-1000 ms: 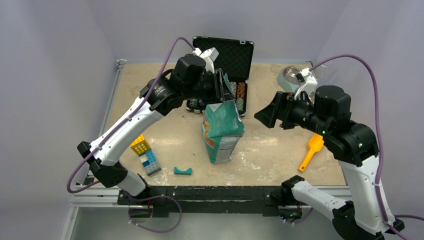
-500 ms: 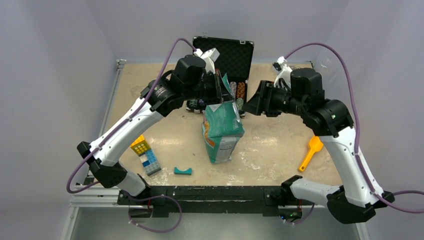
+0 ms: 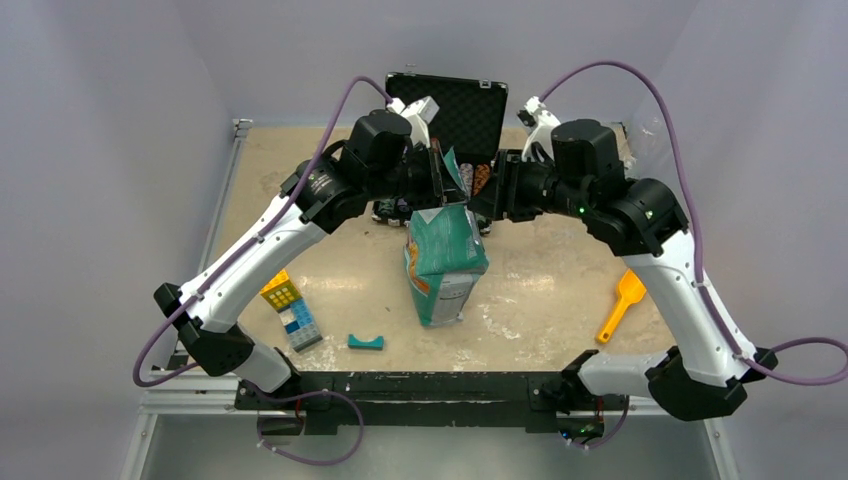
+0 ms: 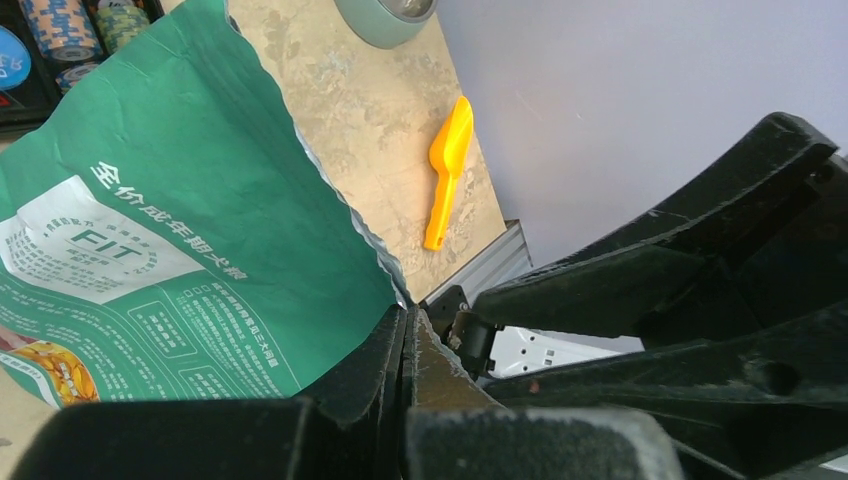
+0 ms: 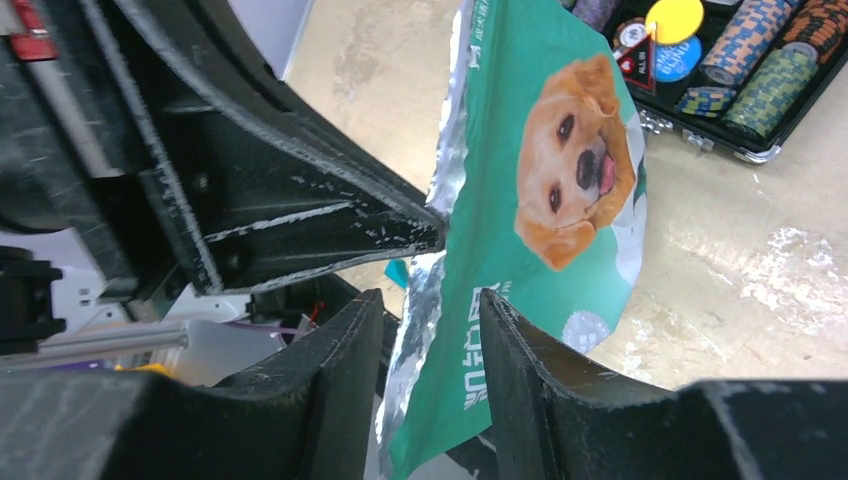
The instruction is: Serve the pet food
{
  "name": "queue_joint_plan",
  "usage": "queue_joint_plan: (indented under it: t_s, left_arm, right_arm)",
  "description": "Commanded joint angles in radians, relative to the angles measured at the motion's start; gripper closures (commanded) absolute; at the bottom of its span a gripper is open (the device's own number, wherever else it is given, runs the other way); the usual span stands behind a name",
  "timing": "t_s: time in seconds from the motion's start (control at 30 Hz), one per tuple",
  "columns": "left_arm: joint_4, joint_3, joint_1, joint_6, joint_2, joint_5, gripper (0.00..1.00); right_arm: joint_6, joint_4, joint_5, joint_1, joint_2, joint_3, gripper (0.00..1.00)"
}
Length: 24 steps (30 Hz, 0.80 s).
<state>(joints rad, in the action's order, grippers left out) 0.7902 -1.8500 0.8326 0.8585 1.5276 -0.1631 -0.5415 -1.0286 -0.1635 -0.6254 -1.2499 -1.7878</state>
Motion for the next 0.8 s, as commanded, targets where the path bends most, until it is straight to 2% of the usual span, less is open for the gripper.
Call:
queue_joint_plan:
  t_s: [0.0,0.3,0.43,0.6,0.77]
  left_arm:
    - [0.006,-0.021,0.003,0.019,-0.031,-0.006,1.00]
    - [0.074,-0.061,0.002,0.028,-0.011,0.013,1.00]
    - [0.080,-0.058,0.002,0.004,-0.014,0.017,1.00]
    - [0.100,-0.055,0.003,-0.024,-0.017,0.026,1.00]
    - [0.077,-0.065,-0.001,-0.028,-0.013,-0.019,1.00]
  right_arm:
    - [0.043,-0.016,0.090,-0.041,-0.028,-0.027,0.56]
    - [0.075,-0.076,0.237,-0.112,-0.072,-0.057,0.66]
    - [0.079,-0.077,0.262,-0.115,-0.062,-0.064,0.66]
    - [0.091,-0.090,0.266,-0.114,-0.066,-0.107,0.62]
    - [0.092,-0.080,0.202,-0.115,-0.059,-0.134,0.53]
